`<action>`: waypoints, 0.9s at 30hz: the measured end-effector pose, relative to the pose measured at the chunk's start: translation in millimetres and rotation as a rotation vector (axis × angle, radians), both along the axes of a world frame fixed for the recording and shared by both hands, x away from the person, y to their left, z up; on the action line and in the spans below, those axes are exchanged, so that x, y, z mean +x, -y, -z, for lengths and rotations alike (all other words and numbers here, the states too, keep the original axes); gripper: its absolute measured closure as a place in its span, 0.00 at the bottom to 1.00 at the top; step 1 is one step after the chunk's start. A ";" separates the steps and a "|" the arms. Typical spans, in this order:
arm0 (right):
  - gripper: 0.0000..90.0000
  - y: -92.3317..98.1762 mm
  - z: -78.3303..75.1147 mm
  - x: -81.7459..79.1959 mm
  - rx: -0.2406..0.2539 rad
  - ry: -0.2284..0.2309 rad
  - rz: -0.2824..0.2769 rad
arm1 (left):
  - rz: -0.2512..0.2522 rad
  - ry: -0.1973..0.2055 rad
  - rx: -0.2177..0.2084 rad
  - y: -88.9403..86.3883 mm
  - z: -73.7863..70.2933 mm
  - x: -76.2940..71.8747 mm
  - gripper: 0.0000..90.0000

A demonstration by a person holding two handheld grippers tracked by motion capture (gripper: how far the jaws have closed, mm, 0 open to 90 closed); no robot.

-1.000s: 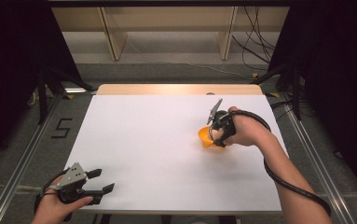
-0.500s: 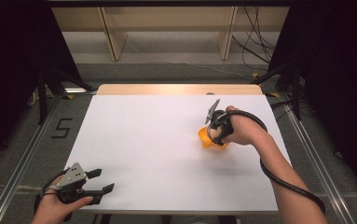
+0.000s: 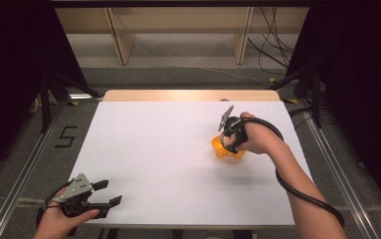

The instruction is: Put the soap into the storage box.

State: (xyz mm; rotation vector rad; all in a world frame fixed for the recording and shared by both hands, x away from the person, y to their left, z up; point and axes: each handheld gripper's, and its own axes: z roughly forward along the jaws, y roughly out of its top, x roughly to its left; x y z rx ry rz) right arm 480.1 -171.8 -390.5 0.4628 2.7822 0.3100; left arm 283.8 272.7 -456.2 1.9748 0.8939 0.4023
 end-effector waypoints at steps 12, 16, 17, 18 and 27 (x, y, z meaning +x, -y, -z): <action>0.37 1.2 4.5 5.1 -0.015 -0.002 0.005 | 0.000 0.000 0.000 -0.1 -0.1 -0.1 0.29; 0.37 1.9 8.1 7.8 -0.041 0.008 -0.019 | 0.000 0.000 0.000 -0.1 -0.1 -0.1 0.29; 0.37 2.0 8.6 8.3 -0.040 0.004 -0.027 | -0.001 0.000 0.000 -0.1 -0.1 -0.1 0.29; 0.37 2.0 8.6 8.3 -0.040 0.004 -0.027 | -0.001 0.000 0.000 -0.1 -0.1 -0.1 0.29; 0.37 1.2 15.0 11.6 -0.048 -0.017 -0.032 | -0.002 0.000 -0.008 0.2 -0.1 -0.2 0.29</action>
